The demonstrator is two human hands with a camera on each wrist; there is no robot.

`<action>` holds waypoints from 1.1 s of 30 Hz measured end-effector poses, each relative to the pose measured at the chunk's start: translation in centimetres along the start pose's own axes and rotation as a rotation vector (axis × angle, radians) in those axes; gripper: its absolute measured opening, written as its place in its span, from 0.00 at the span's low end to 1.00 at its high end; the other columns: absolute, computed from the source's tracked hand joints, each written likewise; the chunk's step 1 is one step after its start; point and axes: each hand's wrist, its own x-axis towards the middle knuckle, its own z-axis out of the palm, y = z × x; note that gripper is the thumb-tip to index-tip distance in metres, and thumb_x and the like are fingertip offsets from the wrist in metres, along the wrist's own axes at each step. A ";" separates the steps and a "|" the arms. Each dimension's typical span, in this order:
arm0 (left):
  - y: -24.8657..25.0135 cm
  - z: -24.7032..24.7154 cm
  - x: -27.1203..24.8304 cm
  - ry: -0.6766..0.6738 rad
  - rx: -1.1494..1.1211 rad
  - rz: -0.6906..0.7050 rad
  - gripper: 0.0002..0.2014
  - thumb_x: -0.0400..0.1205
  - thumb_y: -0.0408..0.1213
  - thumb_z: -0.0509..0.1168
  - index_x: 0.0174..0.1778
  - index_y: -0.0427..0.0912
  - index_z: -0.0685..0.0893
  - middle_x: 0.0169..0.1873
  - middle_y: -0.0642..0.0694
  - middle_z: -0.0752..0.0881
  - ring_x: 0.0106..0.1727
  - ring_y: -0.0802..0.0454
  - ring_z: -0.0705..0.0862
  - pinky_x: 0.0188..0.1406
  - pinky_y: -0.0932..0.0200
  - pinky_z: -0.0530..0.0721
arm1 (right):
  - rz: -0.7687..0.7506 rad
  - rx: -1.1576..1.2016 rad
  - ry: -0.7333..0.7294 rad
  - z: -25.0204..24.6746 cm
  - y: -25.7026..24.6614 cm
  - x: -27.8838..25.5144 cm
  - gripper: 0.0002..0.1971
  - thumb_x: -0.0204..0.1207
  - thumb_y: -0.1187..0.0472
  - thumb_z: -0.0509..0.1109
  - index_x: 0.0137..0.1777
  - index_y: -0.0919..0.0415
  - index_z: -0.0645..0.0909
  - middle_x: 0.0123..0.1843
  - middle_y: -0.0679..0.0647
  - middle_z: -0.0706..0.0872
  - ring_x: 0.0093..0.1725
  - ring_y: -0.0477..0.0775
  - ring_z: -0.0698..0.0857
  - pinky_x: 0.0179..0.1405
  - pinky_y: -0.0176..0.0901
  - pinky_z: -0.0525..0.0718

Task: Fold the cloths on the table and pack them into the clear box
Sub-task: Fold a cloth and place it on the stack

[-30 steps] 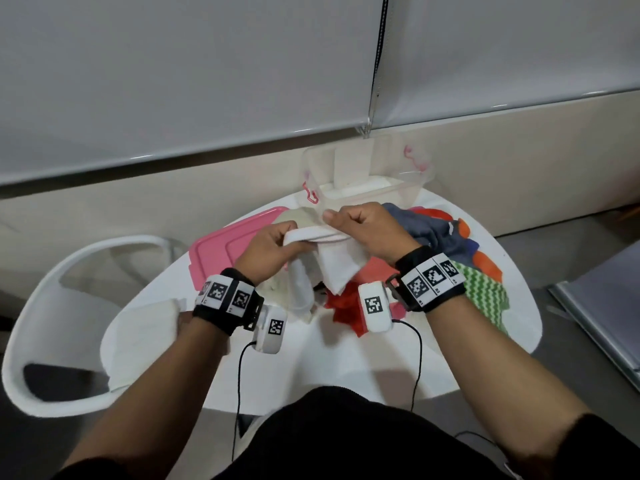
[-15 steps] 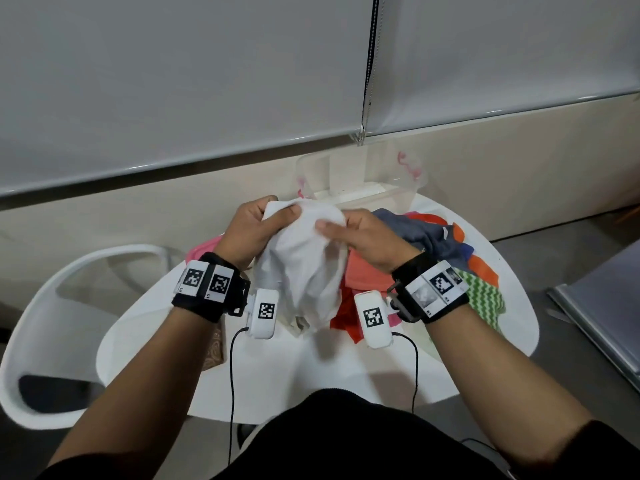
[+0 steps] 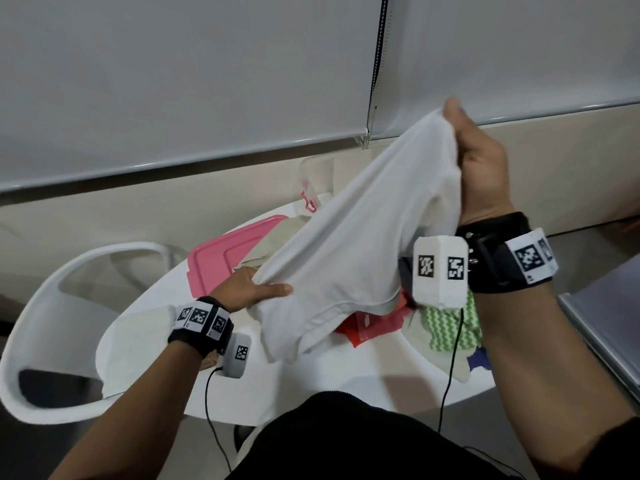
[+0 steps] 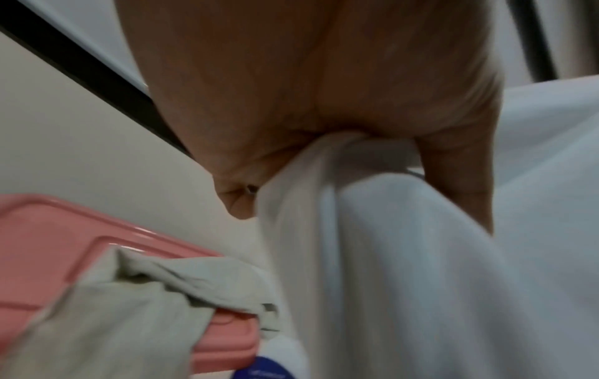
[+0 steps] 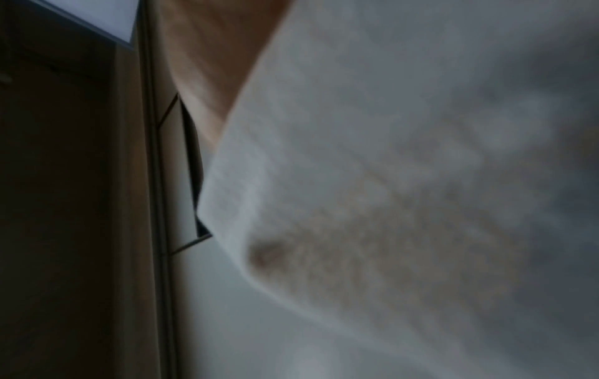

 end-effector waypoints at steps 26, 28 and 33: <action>-9.8 -7.8 0.1 0.707 0.927 0.021 0.22 0.64 0.60 0.56 0.40 0.50 0.86 0.28 0.45 0.74 0.40 0.39 0.78 0.51 0.46 0.70 | 0.168 -1.415 0.212 -21.5 8.9 2.4 0.32 0.59 0.32 0.79 0.21 0.56 0.66 0.23 0.49 0.68 0.32 0.47 0.72 0.38 0.45 0.68; -9.3 -8.1 0.1 0.618 0.983 0.004 0.22 0.64 0.67 0.56 0.34 0.55 0.84 0.26 0.48 0.73 0.37 0.41 0.78 0.51 0.47 0.69 | 0.128 -1.424 0.255 -22.3 8.1 2.6 0.31 0.62 0.36 0.80 0.19 0.56 0.67 0.23 0.47 0.67 0.35 0.51 0.74 0.36 0.45 0.69; -8.7 -9.1 -0.2 0.447 1.091 0.080 0.30 0.56 0.74 0.53 0.31 0.55 0.87 0.30 0.48 0.75 0.36 0.43 0.75 0.51 0.47 0.70 | 0.029 -1.536 0.226 -23.3 6.4 4.4 0.39 0.56 0.25 0.75 0.19 0.64 0.69 0.23 0.52 0.68 0.32 0.55 0.76 0.40 0.51 0.75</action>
